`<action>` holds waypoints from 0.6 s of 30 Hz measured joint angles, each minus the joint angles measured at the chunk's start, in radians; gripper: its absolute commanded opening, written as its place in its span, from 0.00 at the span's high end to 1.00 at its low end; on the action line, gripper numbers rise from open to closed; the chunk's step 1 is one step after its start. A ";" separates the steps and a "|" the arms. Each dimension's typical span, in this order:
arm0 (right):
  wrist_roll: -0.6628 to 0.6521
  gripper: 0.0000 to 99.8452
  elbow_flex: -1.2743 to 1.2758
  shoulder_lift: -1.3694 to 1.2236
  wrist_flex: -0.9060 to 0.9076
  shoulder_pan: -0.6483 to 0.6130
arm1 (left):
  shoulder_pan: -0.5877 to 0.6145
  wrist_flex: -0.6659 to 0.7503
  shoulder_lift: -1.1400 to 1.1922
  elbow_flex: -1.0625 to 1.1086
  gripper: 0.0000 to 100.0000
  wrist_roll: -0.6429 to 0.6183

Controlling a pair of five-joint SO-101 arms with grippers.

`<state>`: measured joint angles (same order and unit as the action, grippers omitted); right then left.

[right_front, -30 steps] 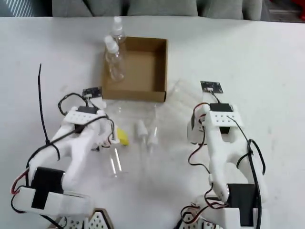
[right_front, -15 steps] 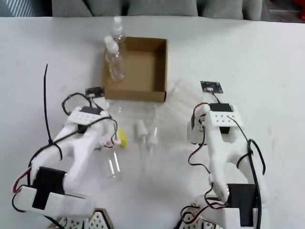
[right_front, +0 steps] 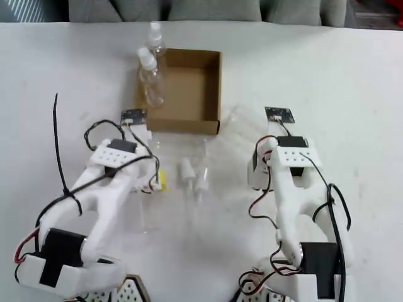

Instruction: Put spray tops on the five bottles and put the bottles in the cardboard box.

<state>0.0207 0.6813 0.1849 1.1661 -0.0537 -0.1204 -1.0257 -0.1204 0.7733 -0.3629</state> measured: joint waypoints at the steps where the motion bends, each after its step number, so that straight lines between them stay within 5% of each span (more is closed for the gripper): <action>1: 0.000 0.98 0.000 0.000 0.000 0.000 | 0.000 -0.003 0.000 0.000 0.69 0.000; 4: 0.000 0.98 0.000 0.000 0.000 0.000 | 0.000 -0.014 0.000 0.003 0.60 0.000; 18: 0.000 0.98 0.000 0.000 0.000 0.000 | 0.000 0.002 0.000 0.012 0.67 -0.107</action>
<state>0.0207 0.6813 0.1849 1.1661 -0.0537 -0.1204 -1.0242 -0.1204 0.7856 -0.4703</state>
